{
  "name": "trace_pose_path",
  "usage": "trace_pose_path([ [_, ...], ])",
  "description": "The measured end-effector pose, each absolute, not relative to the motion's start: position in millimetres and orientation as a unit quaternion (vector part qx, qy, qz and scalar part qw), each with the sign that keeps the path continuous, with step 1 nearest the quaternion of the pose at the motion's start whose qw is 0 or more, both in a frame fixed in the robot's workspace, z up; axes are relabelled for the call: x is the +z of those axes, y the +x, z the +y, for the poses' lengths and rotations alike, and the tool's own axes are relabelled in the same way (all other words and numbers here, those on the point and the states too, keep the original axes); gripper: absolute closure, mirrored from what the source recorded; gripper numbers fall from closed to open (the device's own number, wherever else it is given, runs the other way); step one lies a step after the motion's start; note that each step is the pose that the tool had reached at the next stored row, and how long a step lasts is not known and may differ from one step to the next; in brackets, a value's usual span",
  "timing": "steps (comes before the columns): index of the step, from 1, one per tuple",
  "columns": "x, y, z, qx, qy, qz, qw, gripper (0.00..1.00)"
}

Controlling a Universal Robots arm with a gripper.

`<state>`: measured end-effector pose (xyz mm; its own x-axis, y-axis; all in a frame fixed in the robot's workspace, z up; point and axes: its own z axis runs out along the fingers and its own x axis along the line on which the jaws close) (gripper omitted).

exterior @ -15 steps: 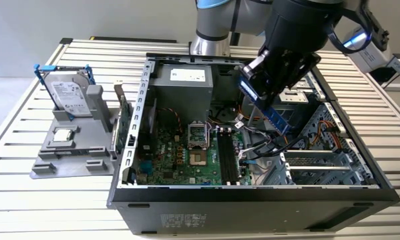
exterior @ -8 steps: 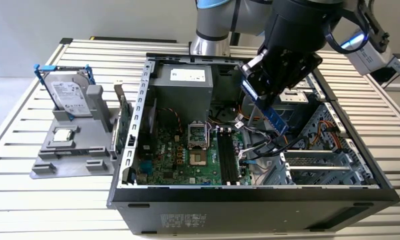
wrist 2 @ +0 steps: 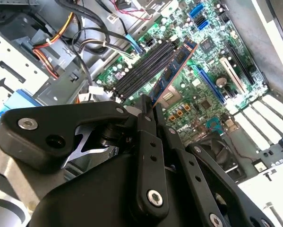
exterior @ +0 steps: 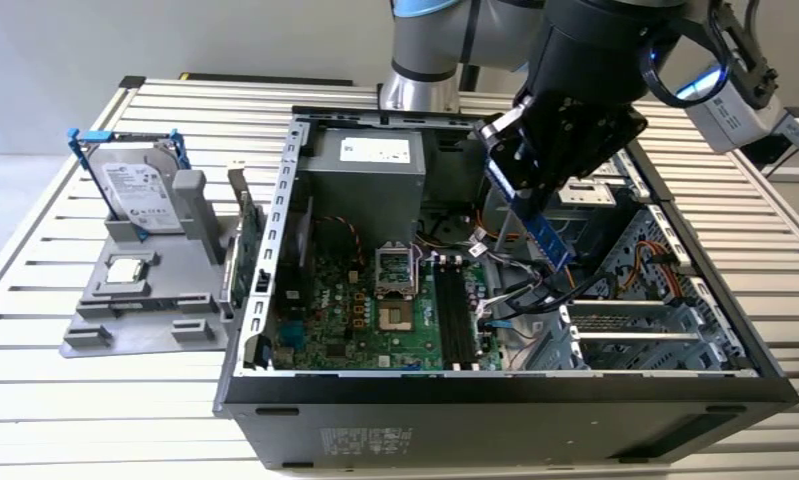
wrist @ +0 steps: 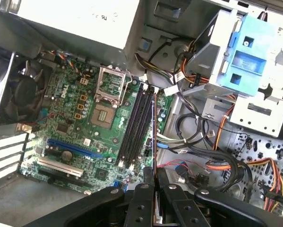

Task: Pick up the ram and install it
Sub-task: 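Insert the ram into the slot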

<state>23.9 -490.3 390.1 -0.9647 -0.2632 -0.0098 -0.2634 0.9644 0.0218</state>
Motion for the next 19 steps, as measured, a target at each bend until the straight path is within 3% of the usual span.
trace_pose_path([
  [19, 389.8, 23.9, -490.4, 0.011, -0.056, 0.998, 0.004, 1.00],
])
